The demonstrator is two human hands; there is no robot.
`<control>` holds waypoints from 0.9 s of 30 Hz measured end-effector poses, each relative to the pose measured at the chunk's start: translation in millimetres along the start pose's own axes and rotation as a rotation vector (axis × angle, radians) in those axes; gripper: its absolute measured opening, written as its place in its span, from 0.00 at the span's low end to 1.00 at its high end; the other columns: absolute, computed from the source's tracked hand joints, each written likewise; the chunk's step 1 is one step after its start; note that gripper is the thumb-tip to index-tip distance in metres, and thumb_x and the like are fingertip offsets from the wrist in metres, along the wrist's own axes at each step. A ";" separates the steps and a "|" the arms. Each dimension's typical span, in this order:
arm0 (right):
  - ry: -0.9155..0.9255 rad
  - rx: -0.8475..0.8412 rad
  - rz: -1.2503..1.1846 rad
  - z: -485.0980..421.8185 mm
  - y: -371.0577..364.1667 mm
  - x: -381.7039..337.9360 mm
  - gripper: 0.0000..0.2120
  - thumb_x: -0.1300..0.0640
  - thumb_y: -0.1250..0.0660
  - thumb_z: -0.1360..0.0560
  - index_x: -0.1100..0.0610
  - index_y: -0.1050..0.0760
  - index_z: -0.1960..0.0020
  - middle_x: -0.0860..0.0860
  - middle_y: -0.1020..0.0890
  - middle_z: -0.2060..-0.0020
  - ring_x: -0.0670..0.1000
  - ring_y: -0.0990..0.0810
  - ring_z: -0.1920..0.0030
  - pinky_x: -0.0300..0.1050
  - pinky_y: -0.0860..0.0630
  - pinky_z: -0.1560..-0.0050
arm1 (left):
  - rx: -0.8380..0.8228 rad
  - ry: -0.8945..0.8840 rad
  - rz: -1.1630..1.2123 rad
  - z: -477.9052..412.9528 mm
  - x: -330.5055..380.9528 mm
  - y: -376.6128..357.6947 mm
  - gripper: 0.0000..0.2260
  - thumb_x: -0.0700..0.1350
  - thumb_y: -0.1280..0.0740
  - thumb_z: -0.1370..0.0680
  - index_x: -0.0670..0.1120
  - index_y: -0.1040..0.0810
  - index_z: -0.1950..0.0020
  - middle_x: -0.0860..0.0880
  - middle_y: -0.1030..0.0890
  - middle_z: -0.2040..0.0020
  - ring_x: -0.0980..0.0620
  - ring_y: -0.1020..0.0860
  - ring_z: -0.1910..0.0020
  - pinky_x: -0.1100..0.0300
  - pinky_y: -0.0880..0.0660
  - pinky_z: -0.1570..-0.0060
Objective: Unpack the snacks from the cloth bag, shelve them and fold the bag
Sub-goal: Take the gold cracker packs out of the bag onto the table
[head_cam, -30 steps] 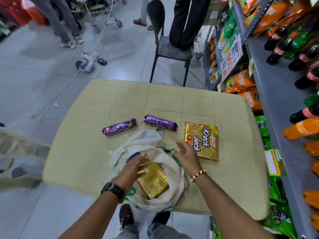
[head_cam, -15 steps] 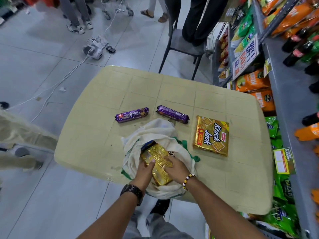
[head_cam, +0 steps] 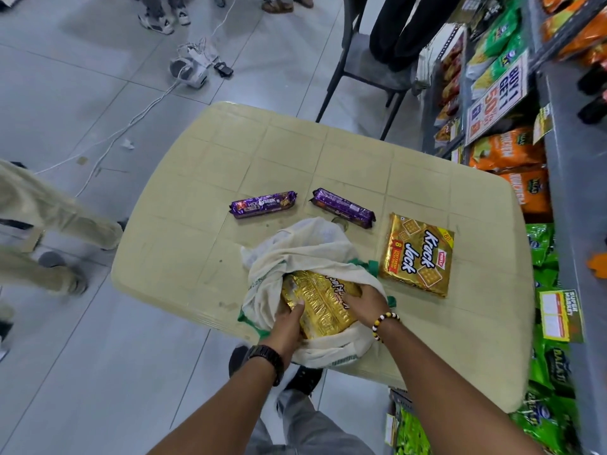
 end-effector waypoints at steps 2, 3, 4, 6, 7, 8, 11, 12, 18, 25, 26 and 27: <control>-0.015 -0.031 -0.006 2.2 0.5 6.4 0.22 0.53 0.32 0.26 0.55 0.26 0.33 0.54 0.20 0.37 0.55 0.23 0.37 0.43 0.29 0.39 | 0.010 -0.011 -0.017 -0.5 -4.4 -1.6 0.33 0.64 0.37 0.23 0.50 0.36 0.23 0.41 0.35 0.23 0.37 0.32 0.27 0.40 0.35 0.28; -0.026 -0.043 -0.008 4.2 -0.3 8.4 0.22 0.52 0.32 0.26 0.56 0.26 0.33 0.54 0.20 0.37 0.55 0.23 0.38 0.44 0.29 0.39 | 0.004 -0.017 -0.024 -0.5 -7.3 -3.6 0.37 0.67 0.36 0.25 0.50 0.37 0.22 0.44 0.34 0.23 0.40 0.32 0.27 0.40 0.36 0.27; -0.031 -0.049 -0.011 6.6 -0.9 9.4 0.24 0.51 0.31 0.26 0.56 0.26 0.32 0.54 0.21 0.37 0.55 0.24 0.37 0.44 0.29 0.39 | -0.010 -0.024 -0.028 -2.2 -10.5 -5.5 0.42 0.71 0.35 0.29 0.50 0.38 0.22 0.47 0.34 0.23 0.43 0.33 0.27 0.41 0.36 0.27; -0.042 -0.051 -0.020 11.5 -1.8 8.7 0.26 0.48 0.30 0.27 0.56 0.27 0.32 0.53 0.21 0.37 0.55 0.24 0.37 0.44 0.28 0.38 | -0.033 -0.051 -0.066 -5.6 -15.6 -8.1 0.50 0.75 0.35 0.36 0.50 0.39 0.21 0.49 0.35 0.23 0.46 0.34 0.26 0.41 0.37 0.27; -0.042 -0.053 -0.023 14.5 -1.6 6.8 0.26 0.48 0.31 0.28 0.56 0.27 0.32 0.52 0.21 0.37 0.54 0.24 0.38 0.44 0.28 0.39 | -0.032 -0.065 -0.087 -3.2 -15.0 -8.2 0.51 0.76 0.35 0.37 0.49 0.39 0.21 0.49 0.35 0.23 0.47 0.35 0.26 0.41 0.38 0.27; -0.032 -0.055 -0.028 18.6 -0.3 3.2 0.25 0.47 0.31 0.27 0.55 0.26 0.32 0.51 0.21 0.38 0.54 0.24 0.39 0.43 0.29 0.41 | -0.027 -0.073 -0.095 -0.1 -14.1 -6.6 0.51 0.76 0.36 0.37 0.50 0.39 0.21 0.49 0.35 0.23 0.48 0.34 0.27 0.42 0.38 0.27; 0.037 -0.051 -0.060 29.8 6.7 -6.6 0.22 0.50 0.32 0.25 0.51 0.26 0.32 0.48 0.21 0.40 0.50 0.25 0.41 0.39 0.34 0.45 | 0.001 -0.086 -0.086 12.4 -6.0 -0.2 0.44 0.73 0.37 0.33 0.51 0.36 0.23 0.48 0.33 0.24 0.50 0.30 0.35 0.45 0.35 0.30; 0.056 -0.043 -0.065 34.9 10.4 -10.0 0.20 0.50 0.33 0.25 0.50 0.26 0.33 0.48 0.21 0.41 0.48 0.25 0.43 0.39 0.34 0.46 | 0.004 -0.091 -0.076 16.5 -3.5 1.8 0.42 0.72 0.36 0.31 0.50 0.36 0.23 0.47 0.33 0.24 0.48 0.30 0.34 0.45 0.35 0.30; 0.078 0.039 -0.132 59.9 30.6 -25.3 0.11 0.48 0.32 0.25 0.50 0.20 0.45 0.46 0.20 0.52 0.49 0.22 0.48 0.43 0.29 0.51 | 0.013 -0.189 -0.062 39.2 15.5 10.1 0.32 0.63 0.37 0.22 0.49 0.35 0.23 0.43 0.33 0.24 0.42 0.32 0.27 0.48 0.34 0.33; 0.088 0.066 -0.276 95.1 38.6 -33.4 0.21 0.46 0.33 0.25 0.44 0.25 0.33 0.43 0.20 0.41 0.46 0.23 0.42 0.43 0.27 0.45 | -0.082 -0.272 -0.078 69.3 36.3 15.1 0.34 0.65 0.36 0.23 0.52 0.38 0.21 0.50 0.37 0.22 0.47 0.35 0.25 0.47 0.36 0.28; 0.093 0.070 -0.307 104.1 41.7 -35.8 0.18 0.48 0.33 0.25 0.41 0.23 0.35 0.43 0.20 0.42 0.45 0.22 0.44 0.43 0.27 0.45 | -0.111 -0.279 -0.070 76.8 39.1 14.5 0.32 0.64 0.36 0.22 0.52 0.38 0.22 0.51 0.37 0.22 0.48 0.36 0.25 0.49 0.36 0.28; 0.097 0.072 -0.350 111.4 43.7 -35.5 0.13 0.49 0.34 0.24 0.38 0.21 0.42 0.42 0.18 0.45 0.44 0.22 0.46 0.44 0.26 0.45 | -0.125 -0.277 -0.063 82.9 39.9 16.0 0.31 0.63 0.36 0.22 0.53 0.38 0.22 0.51 0.36 0.22 0.48 0.36 0.25 0.50 0.37 0.29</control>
Point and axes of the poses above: each hand's wrist, its own z-axis away from the middle knuckle, its own y-axis out of the back of the hand, x = y × z, the point moved 6 cm from there along -z, towards the middle knuckle
